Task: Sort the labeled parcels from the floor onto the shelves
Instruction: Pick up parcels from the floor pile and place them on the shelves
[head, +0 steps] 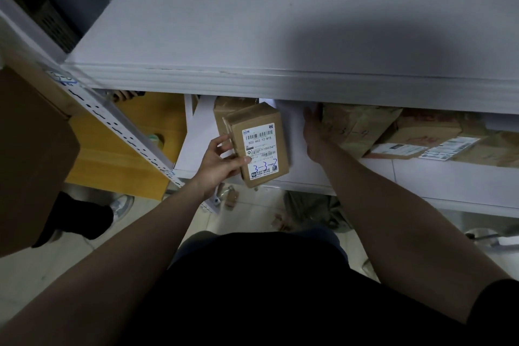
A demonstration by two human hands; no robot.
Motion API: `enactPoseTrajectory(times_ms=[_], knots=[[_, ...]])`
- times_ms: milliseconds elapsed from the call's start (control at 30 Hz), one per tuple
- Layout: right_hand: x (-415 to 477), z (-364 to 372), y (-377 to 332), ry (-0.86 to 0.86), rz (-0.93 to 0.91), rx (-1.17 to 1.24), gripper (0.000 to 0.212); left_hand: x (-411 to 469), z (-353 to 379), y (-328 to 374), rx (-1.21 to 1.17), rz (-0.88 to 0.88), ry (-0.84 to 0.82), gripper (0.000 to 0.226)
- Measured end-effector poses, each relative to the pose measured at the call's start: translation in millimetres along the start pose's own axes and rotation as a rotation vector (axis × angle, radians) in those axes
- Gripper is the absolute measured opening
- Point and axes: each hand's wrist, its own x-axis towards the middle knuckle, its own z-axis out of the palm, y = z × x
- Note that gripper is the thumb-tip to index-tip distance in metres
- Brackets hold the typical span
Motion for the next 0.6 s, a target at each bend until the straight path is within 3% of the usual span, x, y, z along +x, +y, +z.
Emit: enactPoseTrajectory(times_ms=[333, 500, 600], knots=[[5.1, -36.8, 3.4, 0.083, -0.051, -0.011, 0.062, 12.3, 20.6, -12.2, -0.014, -0.050, -0.027, 0.079], [-14.4, -41.7, 10.5, 0.017, 0.032, -0.049, 0.049, 17.9, 29.7, -19.3, -0.027, -0.064, -0.058, 0.074], [-38.2, -35.8, 19.2, -0.010, 0.043, -0.111, 0.060, 20.1, 36.0, -22.9, -0.010, -0.049, -0.116, 0.075]])
